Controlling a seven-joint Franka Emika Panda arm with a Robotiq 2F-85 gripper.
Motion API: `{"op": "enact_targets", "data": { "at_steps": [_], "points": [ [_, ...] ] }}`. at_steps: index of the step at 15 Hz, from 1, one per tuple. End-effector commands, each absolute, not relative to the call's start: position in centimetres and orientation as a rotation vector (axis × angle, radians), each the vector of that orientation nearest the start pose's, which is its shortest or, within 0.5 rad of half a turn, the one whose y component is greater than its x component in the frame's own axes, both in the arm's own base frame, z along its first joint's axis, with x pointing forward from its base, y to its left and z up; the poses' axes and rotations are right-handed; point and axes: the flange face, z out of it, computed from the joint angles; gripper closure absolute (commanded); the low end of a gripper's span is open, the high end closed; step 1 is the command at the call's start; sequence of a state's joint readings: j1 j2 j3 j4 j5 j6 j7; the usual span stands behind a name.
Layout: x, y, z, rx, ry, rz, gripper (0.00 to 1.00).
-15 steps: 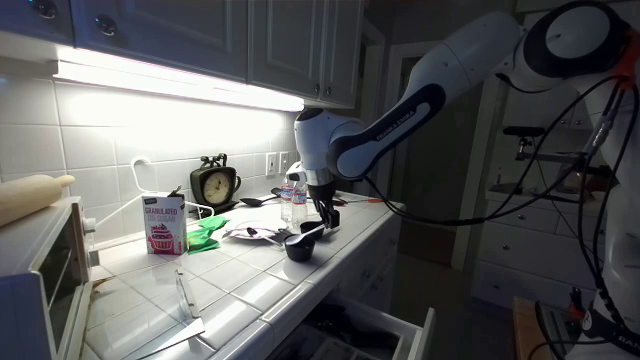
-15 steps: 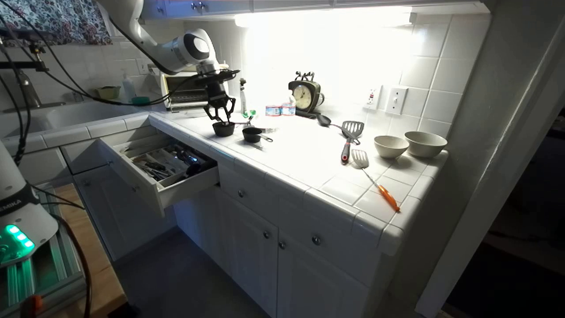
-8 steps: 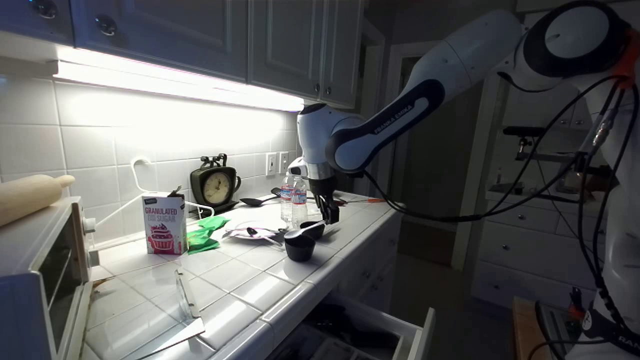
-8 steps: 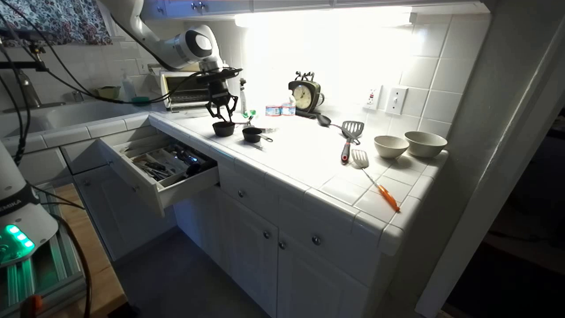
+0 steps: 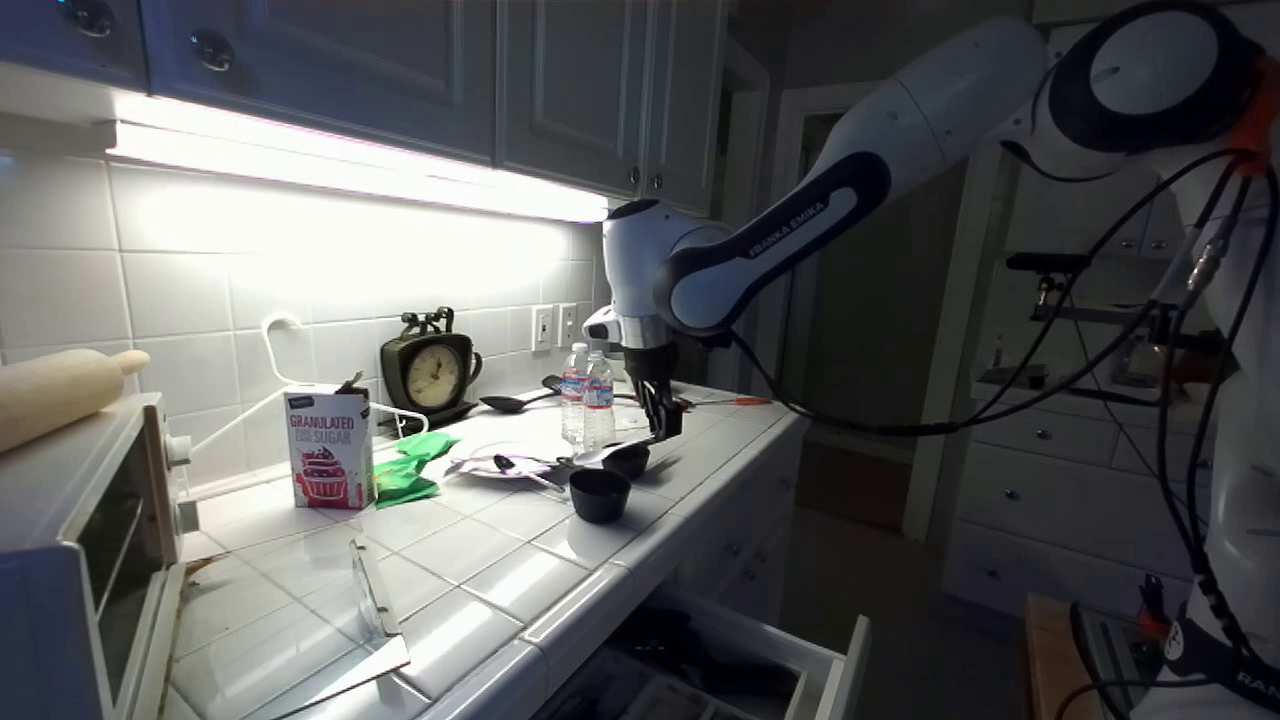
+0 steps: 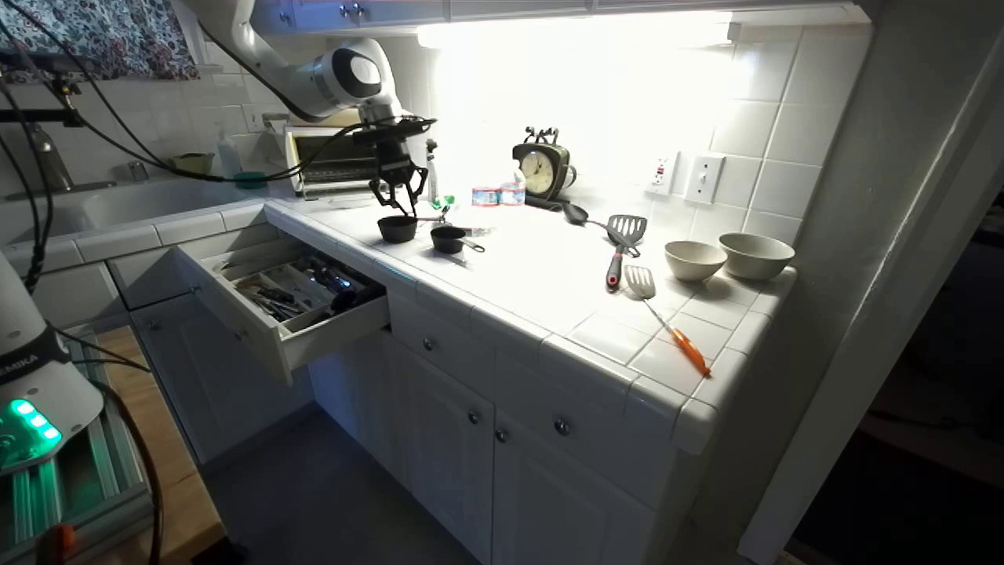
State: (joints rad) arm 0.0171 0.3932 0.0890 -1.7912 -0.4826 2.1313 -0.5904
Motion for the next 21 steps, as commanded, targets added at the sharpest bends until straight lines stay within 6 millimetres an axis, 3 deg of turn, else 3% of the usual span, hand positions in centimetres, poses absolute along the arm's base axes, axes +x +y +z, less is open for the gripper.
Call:
{"op": "enact_targets", "data": {
  "at_steps": [1,12,21],
  "points": [
    [64.0,3.4,34.6,-3.057,-1.578,0.238,0.96],
    [63.2,-0.1,36.5,-3.075,-1.495,0.239,0.96],
    [62.8,-2.8,36.2,-3.099,-1.442,0.302,0.96]
  ]
}}
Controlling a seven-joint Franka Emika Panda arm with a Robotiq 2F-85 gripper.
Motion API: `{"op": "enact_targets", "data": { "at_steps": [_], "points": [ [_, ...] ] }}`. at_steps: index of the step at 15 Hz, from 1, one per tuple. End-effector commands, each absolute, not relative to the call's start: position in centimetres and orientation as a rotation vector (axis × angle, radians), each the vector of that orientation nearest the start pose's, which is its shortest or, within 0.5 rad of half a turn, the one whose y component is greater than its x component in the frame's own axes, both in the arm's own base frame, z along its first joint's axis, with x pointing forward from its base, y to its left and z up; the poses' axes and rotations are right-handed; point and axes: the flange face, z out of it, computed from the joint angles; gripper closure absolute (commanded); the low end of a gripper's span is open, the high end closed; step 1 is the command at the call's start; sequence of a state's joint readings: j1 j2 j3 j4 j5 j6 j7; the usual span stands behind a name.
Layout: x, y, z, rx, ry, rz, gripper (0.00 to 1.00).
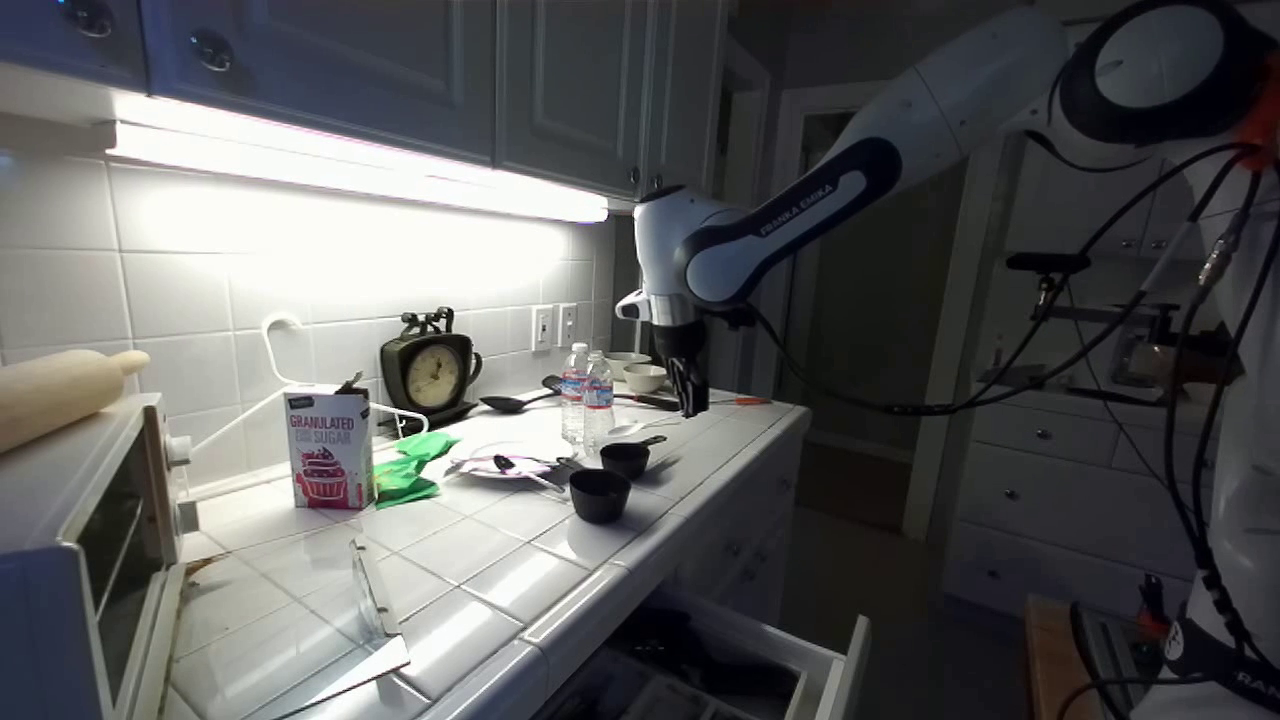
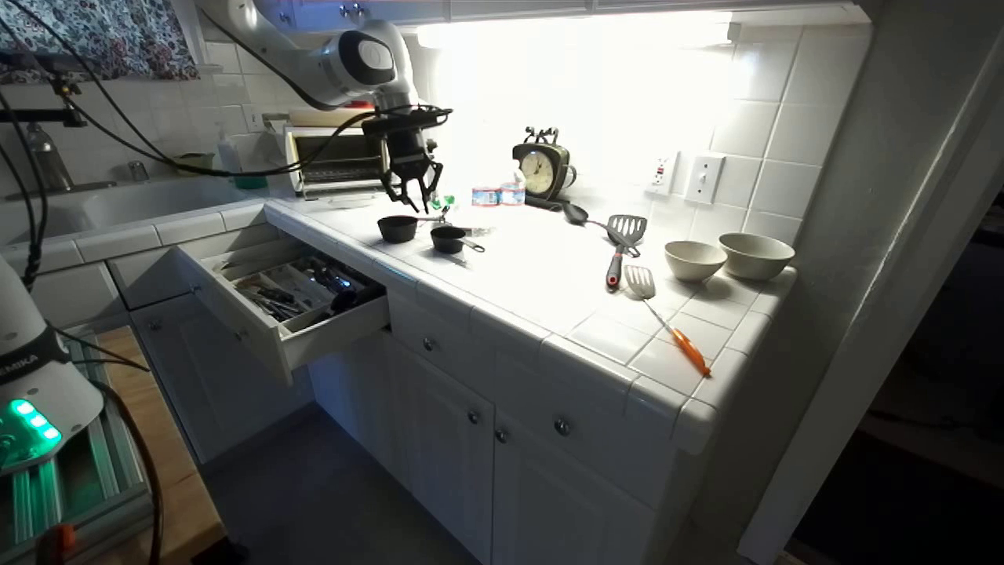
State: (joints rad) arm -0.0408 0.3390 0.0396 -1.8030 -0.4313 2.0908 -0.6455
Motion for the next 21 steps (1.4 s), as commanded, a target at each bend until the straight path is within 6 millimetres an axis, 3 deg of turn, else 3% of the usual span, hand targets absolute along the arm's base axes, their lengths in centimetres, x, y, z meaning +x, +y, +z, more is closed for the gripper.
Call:
{"op": "enact_targets", "data": {
  "at_steps": [1,21],
  "points": [
    [62.8,-3.0,36.1,-3.1,-1.438,0.309,0.96],
    [65.2,-5.9,34.3,-3.181,-1.331,0.376,0.96]
  ]
}}
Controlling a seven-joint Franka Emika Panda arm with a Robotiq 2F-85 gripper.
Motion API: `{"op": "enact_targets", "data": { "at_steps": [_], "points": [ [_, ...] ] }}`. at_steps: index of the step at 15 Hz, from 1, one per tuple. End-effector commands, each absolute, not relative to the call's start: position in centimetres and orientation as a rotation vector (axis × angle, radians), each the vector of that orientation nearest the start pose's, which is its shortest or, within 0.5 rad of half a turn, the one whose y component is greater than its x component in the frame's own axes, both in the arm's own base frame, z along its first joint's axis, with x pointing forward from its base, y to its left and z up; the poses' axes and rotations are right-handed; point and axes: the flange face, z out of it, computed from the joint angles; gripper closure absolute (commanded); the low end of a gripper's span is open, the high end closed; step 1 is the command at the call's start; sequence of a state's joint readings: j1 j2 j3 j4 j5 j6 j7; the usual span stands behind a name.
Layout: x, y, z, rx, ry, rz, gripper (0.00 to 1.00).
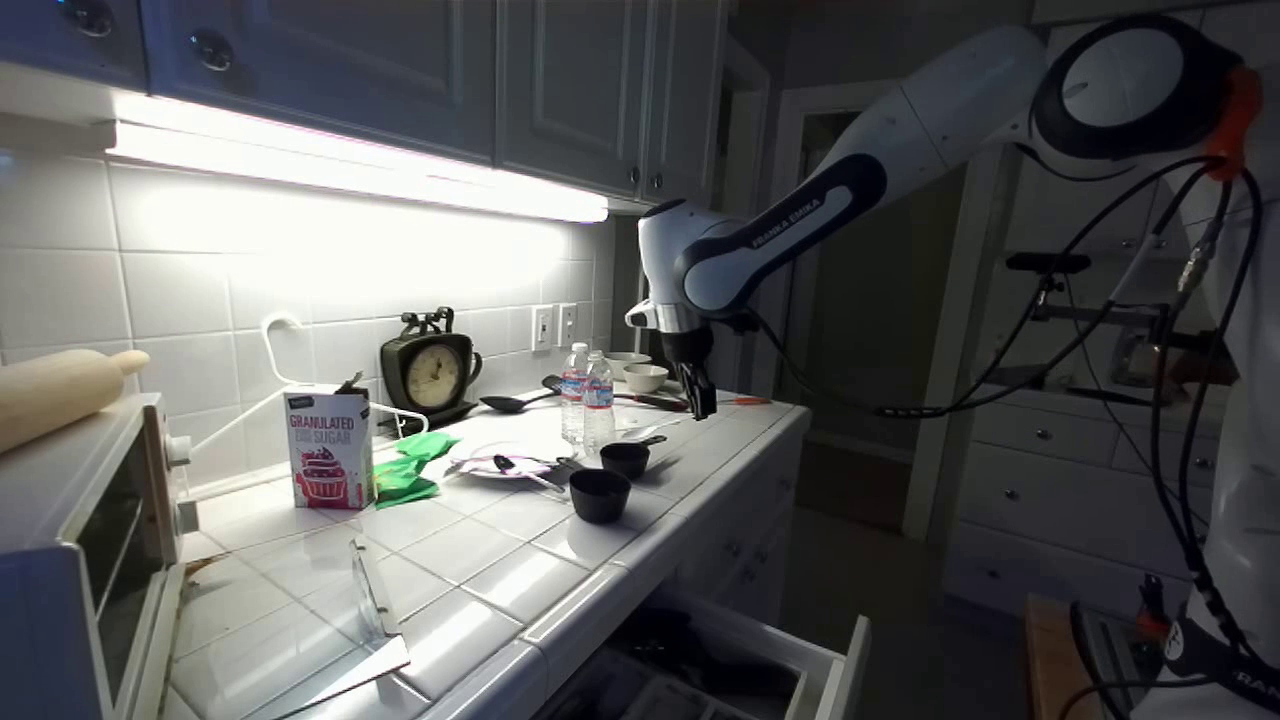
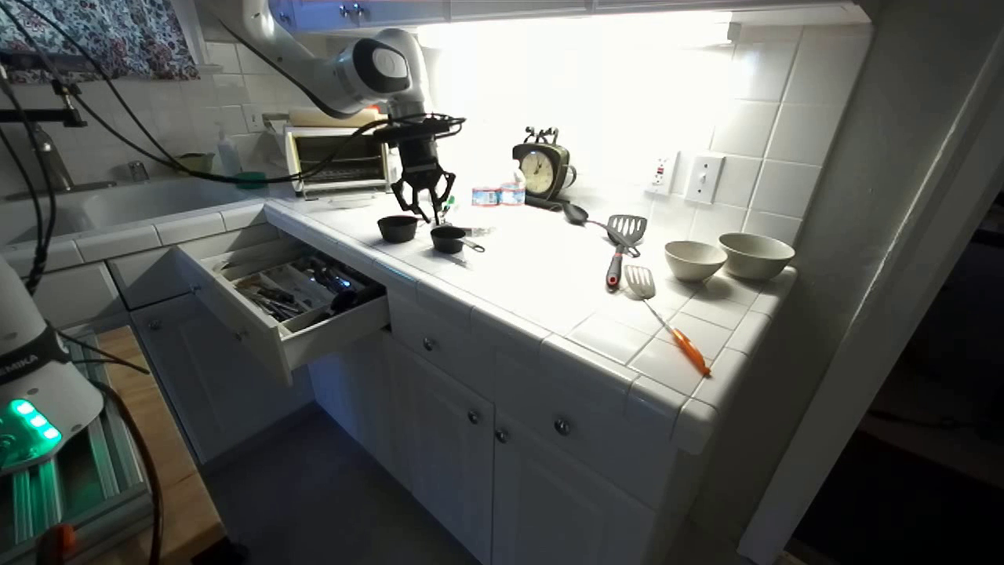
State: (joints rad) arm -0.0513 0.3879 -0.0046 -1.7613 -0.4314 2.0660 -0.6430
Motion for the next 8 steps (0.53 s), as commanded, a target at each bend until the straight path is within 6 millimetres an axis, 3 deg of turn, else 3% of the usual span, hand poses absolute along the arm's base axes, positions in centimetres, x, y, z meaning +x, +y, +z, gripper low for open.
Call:
{"op": "enact_targets", "data": {
  "at_steps": [1,8],
  "points": [
    [65.4,-5.8,34.3,-3.191,-1.329,0.375,0.96],
    [66.7,-4.9,34.0,-3.231,-1.35,0.38,0.96]
  ]
}}
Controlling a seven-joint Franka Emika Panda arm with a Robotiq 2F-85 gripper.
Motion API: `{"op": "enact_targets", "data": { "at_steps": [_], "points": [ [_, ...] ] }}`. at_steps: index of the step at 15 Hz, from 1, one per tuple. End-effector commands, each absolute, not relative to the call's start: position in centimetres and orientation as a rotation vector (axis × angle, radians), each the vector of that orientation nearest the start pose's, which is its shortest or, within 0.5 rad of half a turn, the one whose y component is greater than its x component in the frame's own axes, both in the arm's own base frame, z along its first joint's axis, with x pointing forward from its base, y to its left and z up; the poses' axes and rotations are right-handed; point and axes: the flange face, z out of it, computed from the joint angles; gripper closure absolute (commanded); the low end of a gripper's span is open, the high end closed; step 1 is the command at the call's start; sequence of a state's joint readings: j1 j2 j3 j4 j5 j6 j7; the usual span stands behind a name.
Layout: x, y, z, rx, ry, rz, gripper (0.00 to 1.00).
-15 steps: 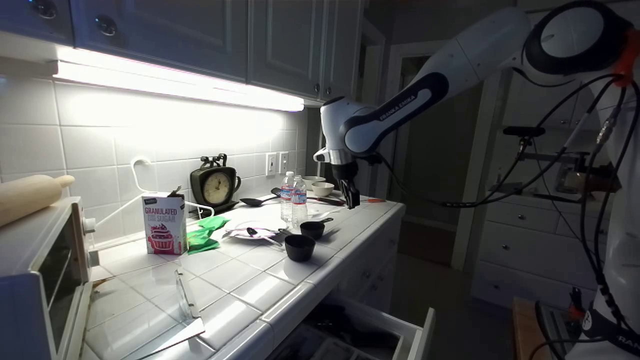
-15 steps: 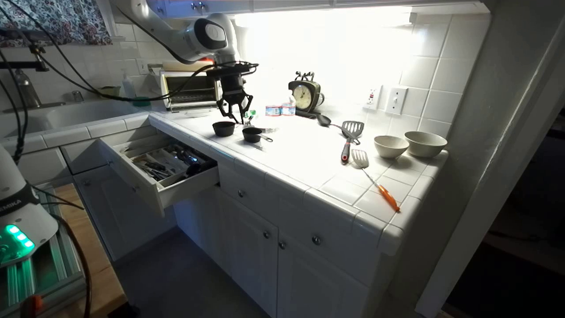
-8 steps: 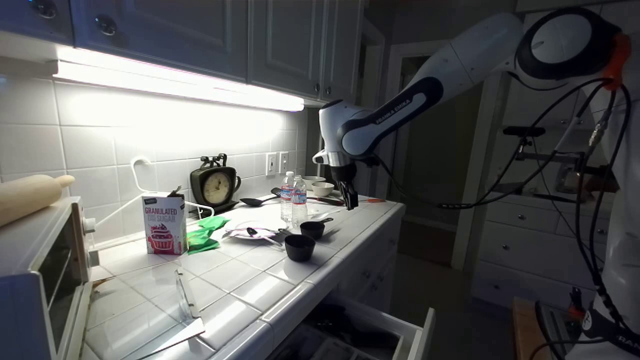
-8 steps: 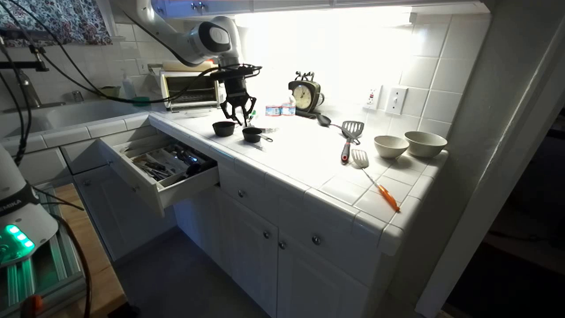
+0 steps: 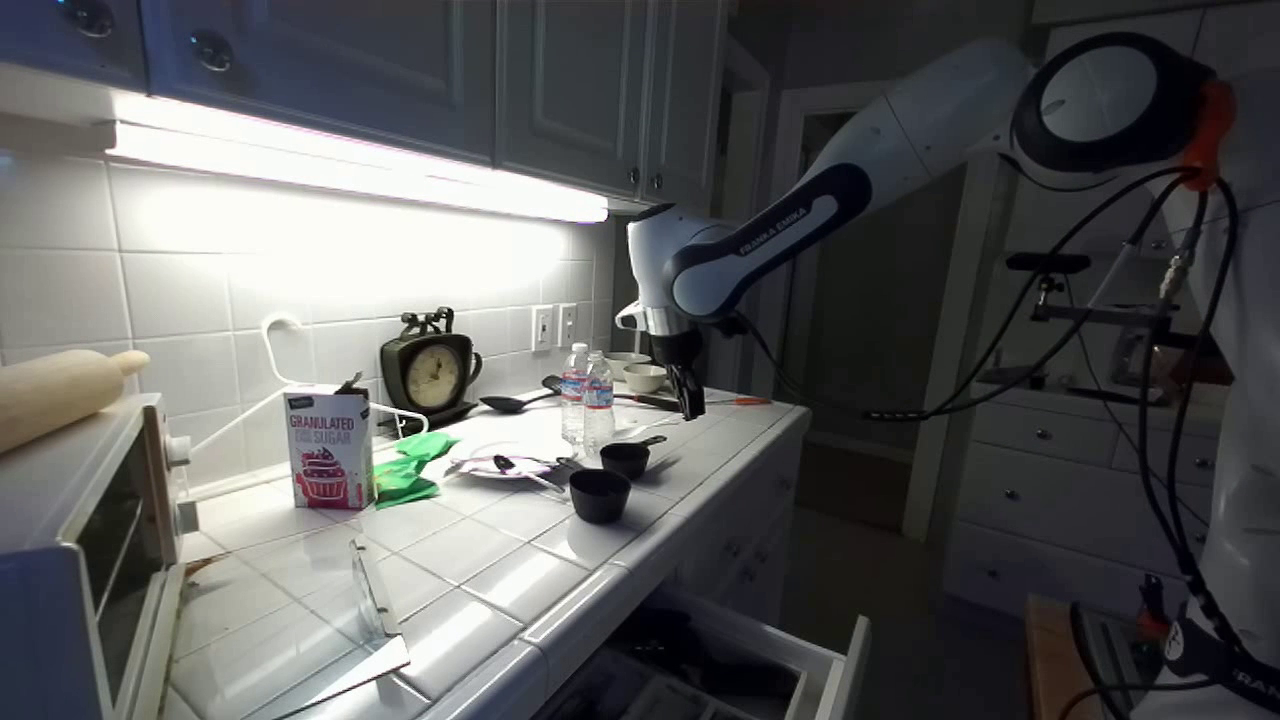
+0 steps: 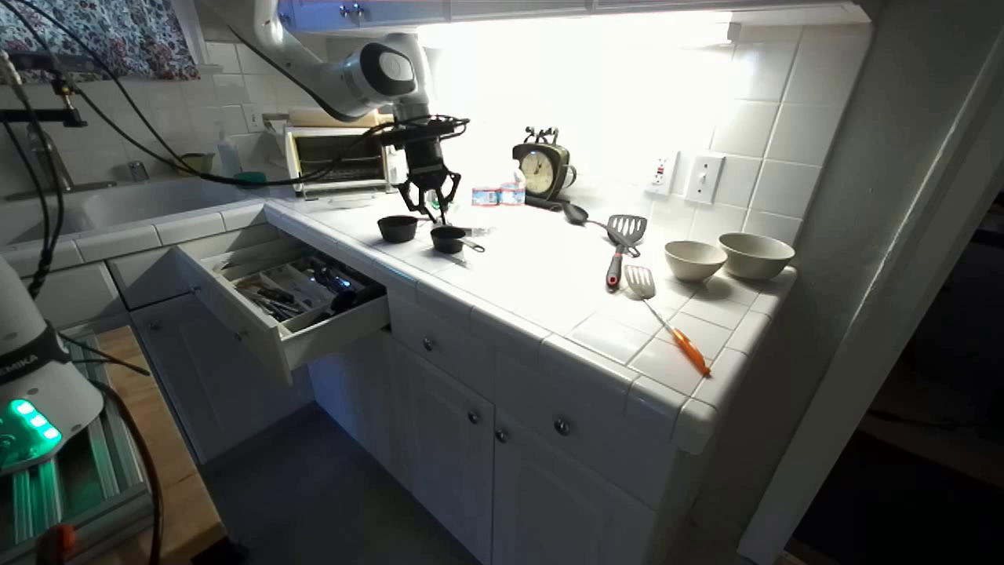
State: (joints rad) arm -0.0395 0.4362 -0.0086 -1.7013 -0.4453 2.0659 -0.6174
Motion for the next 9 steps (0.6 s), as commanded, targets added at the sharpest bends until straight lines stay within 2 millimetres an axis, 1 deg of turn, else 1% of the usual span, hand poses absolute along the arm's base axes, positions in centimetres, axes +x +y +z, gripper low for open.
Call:
{"op": "enact_targets", "data": {
  "at_steps": [1,4,9],
  "points": [
    [66.82,-4.73,33.91,-3.236,-1.357,0.384,0.96],
    [66.86,-4.51,33.9,-3.253,-1.384,0.407,0.96],
    [66.66,-4.73,33.74,-3.275,-1.44,0.473,0.96]
  ]
}}
